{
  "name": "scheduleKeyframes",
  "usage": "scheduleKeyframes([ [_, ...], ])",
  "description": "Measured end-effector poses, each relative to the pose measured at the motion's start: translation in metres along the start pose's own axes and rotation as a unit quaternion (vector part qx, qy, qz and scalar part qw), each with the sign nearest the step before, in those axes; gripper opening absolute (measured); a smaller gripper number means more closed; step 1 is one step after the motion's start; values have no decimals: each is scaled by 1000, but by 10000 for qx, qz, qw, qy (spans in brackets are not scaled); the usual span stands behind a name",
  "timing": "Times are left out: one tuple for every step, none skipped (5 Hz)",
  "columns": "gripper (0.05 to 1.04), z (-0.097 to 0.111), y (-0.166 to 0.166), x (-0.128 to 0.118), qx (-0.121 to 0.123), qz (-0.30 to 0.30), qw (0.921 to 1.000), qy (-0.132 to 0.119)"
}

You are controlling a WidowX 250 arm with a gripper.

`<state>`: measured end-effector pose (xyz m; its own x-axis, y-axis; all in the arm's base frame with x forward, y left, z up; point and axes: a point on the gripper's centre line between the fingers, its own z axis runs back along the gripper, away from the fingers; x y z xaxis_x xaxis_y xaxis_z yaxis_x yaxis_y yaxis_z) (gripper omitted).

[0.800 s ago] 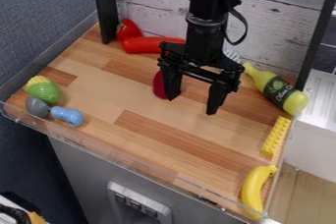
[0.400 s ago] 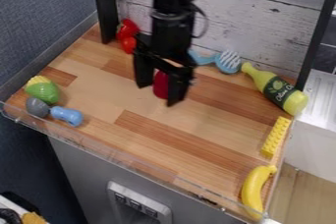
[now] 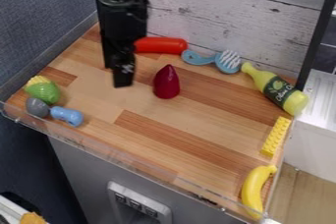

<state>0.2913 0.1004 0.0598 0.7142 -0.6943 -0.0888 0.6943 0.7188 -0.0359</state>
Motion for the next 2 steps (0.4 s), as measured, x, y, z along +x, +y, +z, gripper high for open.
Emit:
scheduleKeyframes([
  [999, -3, 27, -15, 50, -1076, 9942, 6],
  [994, -8, 40, -31, 89, -1615, 9868, 23],
])
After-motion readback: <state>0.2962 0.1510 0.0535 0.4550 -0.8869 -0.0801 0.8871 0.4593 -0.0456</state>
